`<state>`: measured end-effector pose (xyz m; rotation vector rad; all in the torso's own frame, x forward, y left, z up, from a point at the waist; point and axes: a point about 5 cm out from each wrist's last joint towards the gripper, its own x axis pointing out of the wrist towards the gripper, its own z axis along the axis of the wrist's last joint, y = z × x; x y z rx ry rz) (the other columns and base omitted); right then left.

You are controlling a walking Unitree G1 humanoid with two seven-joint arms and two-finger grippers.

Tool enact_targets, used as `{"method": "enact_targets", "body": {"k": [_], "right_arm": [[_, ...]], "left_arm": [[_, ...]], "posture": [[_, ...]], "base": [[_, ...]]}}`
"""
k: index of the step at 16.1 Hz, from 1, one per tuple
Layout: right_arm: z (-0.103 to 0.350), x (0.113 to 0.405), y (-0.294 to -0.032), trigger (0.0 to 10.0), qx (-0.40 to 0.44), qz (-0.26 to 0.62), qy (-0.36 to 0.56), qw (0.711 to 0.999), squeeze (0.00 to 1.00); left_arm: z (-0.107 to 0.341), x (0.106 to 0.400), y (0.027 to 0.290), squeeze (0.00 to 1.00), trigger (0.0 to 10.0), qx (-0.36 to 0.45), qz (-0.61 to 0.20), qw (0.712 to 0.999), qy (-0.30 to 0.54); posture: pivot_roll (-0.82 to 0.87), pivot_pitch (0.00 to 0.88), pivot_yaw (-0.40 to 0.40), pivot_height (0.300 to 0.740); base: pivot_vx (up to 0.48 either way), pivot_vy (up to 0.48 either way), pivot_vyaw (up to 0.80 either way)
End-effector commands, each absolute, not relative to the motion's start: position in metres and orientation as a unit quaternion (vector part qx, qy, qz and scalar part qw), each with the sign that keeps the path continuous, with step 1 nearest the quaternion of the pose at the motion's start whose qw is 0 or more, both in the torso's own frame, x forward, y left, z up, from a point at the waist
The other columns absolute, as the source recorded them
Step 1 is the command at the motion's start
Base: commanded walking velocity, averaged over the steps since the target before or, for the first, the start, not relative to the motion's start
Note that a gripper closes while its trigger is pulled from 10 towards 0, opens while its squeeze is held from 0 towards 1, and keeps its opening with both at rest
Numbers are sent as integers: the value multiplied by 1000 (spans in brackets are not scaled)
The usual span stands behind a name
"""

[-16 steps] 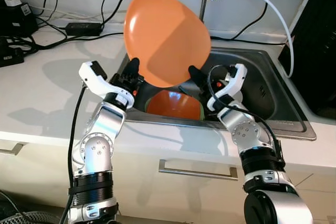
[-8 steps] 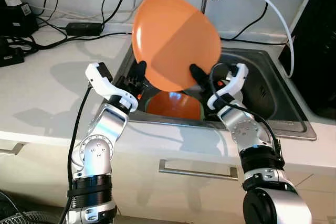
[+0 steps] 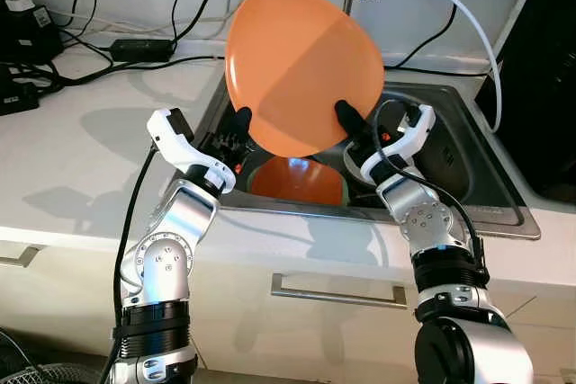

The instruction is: Kitchen organization

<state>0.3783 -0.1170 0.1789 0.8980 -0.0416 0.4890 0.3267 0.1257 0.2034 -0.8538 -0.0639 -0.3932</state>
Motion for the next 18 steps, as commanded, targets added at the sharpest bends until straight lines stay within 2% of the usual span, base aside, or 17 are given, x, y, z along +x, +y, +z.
{"method": "enact_targets", "body": {"k": [1, 5, 7, 8, 13, 18], "right_arm": [[197, 381, -118, 0, 436, 242, -46, 866, 0], [202, 382, -120, 0, 453, 245, -59, 855, 0], [203, 382, -122, 0, 461, 243, -62, 851, 0], [203, 381, -122, 0, 465, 244, -63, 849, 0], [205, 382, -126, 0, 483, 234, -68, 841, 0], [204, 388, -141, 0, 507, 168, -80, 841, 0]], "left_arm": [[203, 326, 122, 0, 10000, -398, -196, 896, -25], [198, 327, 122, 0, 10000, -381, -185, 906, -14], [193, 328, 120, 0, 10000, -342, -183, 922, -2], [193, 328, 117, 1000, 10000, -336, -188, 923, -1], [190, 328, 115, 1000, 10000, -324, -185, 928, 7], [188, 326, 113, 1000, 10000, -281, -197, 939, 22]], "posture": [[125, 0, 7, 740], [122, 0, 8, 740], [121, 0, 8, 740], [120, 0, 9, 740], [118, 0, 12, 740], [120, 0, 13, 740]], "base": [[0, 0, 0], [0, 0, 0], [0, 0, 0], [0, 0, 0], [0, 0, 0], [0, 0, 0]]}}
